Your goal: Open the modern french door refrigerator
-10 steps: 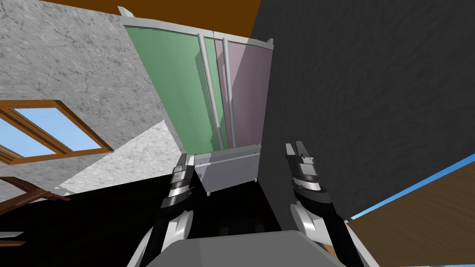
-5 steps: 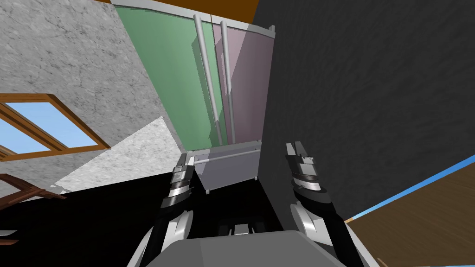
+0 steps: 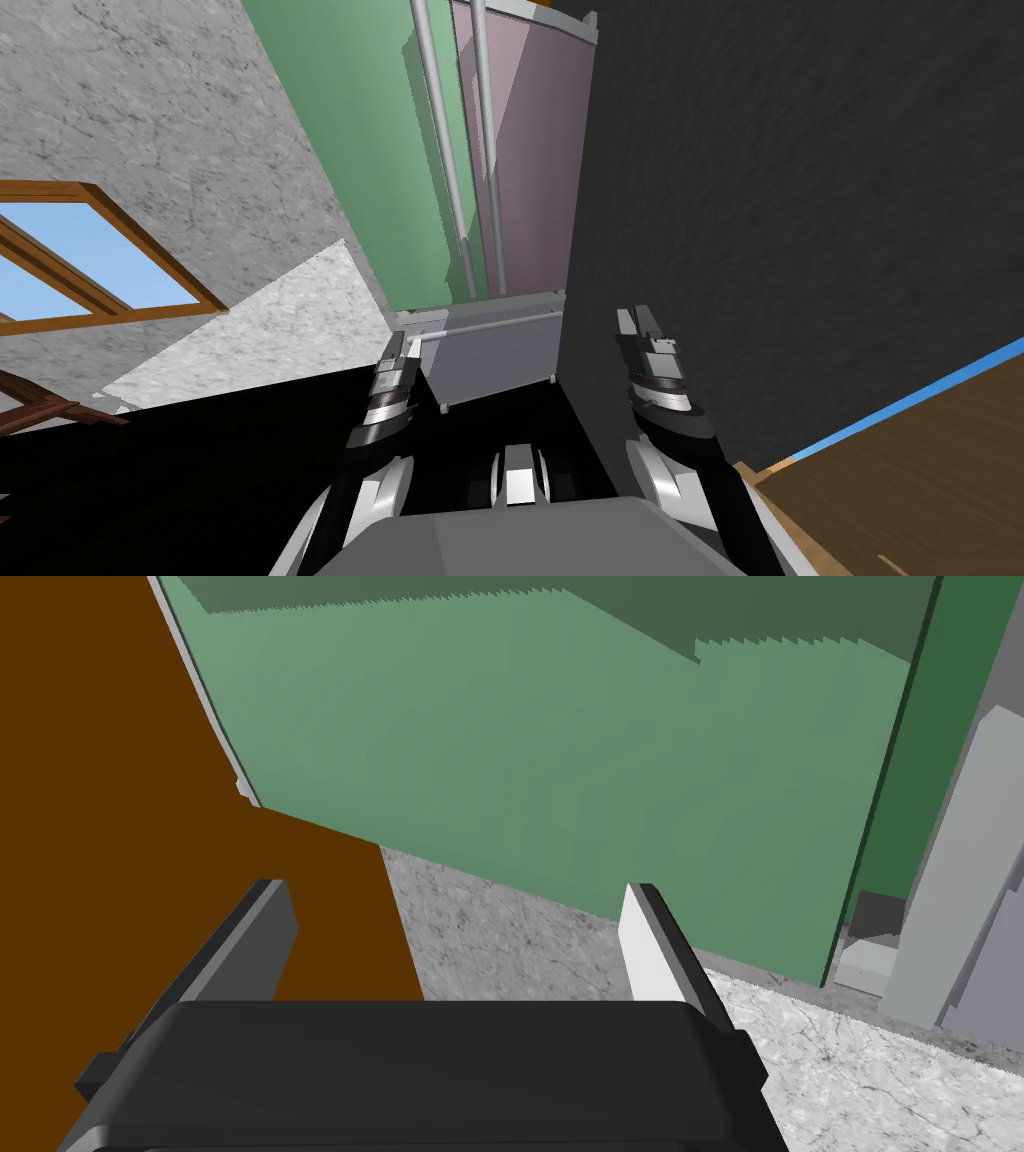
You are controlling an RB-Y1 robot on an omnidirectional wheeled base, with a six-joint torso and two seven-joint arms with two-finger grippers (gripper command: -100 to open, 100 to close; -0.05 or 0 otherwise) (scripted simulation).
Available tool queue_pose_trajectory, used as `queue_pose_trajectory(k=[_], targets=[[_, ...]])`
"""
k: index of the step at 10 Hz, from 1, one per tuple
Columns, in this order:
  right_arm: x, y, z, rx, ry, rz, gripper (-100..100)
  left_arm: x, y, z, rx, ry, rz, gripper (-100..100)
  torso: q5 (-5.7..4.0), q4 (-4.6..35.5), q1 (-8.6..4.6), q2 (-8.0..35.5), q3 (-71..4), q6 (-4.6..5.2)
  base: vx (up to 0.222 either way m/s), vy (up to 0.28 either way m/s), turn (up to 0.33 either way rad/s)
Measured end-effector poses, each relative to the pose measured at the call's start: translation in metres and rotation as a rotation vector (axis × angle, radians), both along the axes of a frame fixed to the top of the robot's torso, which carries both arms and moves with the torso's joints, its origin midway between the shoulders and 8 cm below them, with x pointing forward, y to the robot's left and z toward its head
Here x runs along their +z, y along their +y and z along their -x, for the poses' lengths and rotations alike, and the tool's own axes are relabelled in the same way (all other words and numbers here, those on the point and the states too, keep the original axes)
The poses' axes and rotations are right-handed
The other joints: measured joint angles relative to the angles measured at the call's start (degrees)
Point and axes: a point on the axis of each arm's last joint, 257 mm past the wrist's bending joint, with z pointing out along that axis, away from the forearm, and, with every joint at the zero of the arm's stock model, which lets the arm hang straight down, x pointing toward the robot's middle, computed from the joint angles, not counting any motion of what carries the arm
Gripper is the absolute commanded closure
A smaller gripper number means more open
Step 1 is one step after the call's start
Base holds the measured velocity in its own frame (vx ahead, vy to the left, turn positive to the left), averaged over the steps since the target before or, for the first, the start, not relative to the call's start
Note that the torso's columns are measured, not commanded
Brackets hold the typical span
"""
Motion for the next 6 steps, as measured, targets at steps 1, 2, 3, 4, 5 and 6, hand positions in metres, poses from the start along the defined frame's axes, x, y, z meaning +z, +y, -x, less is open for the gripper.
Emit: queue_pose_trajectory(k=[1, 2, 3, 4, 5, 6], targets=[[0.000, 0.000, 0.000, 0.000, 0.000, 0.000, 0, -0.003, -0.002, -0.001, -0.013, 0.006, -0.023, -100, 0.00, 0.16, 0.00, 0.13, -0.27, 0.00, 0.046, -0.018, 0.004], [0.000, 0.000, 0.000, 0.000, 0.000, 0.000, 0, -0.007, -0.004, -0.002, -0.026, 0.013, -0.045, -100, 0.00, 0.21, -0.01, 0.16, -0.32, 0.00, 0.059, -0.017, 0.004], [0.000, 0.000, 0.000, 0.000, 0.000, 0.000, 0, -0.012, -0.005, -0.004, -0.037, 0.021, -0.065, -100, 0.00, 0.22, 0.01, 0.18, -0.32, 0.00, 0.070, -0.015, 0.005], [0.000, 0.000, 0.000, 0.000, 0.000, 0.000, 0, -0.016, -0.006, -0.005, -0.048, 0.027, -0.082, -100, 0.00, 0.23, 0.01, 0.19, -0.32, 0.00, 0.069, -0.018, 0.004], [0.000, 0.000, 0.000, 0.000, 0.000, 0.000, 0, -0.022, -0.007, -0.006, -0.057, 0.035, -0.097, -100, 0.00, 0.24, 0.01, 0.24, -0.29, 0.00, 0.067, -0.020, 0.006], [0.000, 0.000, 0.000, 0.000, 0.000, 0.000, 0, -0.028, -0.007, -0.008, -0.065, 0.041, -0.111, -100, 0.00, 0.25, 0.01, 0.26, -0.27, 0.00, 0.069, -0.021, 0.005]])
